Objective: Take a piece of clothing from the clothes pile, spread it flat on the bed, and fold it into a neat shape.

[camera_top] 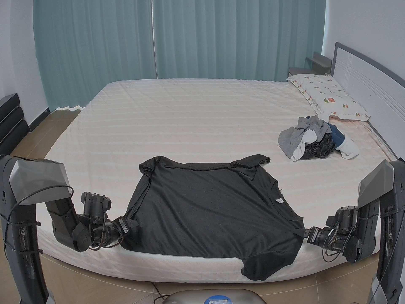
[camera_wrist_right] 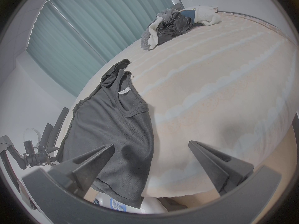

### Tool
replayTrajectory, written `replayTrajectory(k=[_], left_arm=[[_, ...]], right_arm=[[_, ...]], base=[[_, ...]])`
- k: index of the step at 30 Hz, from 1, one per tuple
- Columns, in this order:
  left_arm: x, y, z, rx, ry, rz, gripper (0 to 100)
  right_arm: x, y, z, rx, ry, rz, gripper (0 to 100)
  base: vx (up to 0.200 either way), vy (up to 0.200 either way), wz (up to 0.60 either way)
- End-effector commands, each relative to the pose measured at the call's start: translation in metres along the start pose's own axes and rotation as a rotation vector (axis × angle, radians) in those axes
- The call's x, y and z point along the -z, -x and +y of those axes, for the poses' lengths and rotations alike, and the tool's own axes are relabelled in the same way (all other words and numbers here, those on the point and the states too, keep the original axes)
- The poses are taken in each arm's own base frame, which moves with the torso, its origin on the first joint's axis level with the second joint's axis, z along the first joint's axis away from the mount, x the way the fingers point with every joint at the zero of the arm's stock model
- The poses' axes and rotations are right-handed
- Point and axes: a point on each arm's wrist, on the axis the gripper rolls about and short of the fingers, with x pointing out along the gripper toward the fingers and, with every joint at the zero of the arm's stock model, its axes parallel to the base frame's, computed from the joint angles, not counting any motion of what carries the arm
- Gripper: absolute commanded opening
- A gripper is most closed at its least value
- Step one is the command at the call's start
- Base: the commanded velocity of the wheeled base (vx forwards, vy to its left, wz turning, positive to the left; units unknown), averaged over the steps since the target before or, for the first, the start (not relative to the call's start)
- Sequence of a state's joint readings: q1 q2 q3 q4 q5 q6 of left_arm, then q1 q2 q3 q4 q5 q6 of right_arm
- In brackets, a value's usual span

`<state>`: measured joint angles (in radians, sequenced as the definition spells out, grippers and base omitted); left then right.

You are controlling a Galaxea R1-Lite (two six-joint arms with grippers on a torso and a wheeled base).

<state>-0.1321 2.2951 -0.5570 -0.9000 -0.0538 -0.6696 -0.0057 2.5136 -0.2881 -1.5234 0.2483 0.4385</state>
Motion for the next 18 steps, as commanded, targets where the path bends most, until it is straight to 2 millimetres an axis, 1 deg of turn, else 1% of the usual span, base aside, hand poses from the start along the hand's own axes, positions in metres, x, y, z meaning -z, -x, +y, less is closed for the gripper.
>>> replayTrajectory(k=[1,8,10,12,18], left_arm=[[0.002,0.000,0.002,-0.012,-0.017,0.007,0],[0.005,-0.002,0.005,-0.069,-0.027,-0.009,0],[0.007,-0.001,0.007,-0.091,-0.036,0.004,0],[0.011,0.000,0.011,-0.155,-0.065,0.051,0],[0.015,0.000,0.014,-0.205,-0.075,0.095,0]], right_arm=[[0.004,-0.002,-0.002,0.006,-0.003,0.014,100],[0.004,-0.002,-0.002,0.005,-0.004,0.015,100],[0.004,-0.002,-0.002,0.005,-0.004,0.017,100],[0.004,-0.002,-0.001,0.004,-0.003,0.016,100],[0.004,-0.002,-0.001,0.005,-0.002,0.017,100]], base=[[0.000,0.000,0.00],[0.000,0.000,0.00],[0.000,0.000,0.00],[0.000,0.000,0.00],[0.000,0.000,0.00]])
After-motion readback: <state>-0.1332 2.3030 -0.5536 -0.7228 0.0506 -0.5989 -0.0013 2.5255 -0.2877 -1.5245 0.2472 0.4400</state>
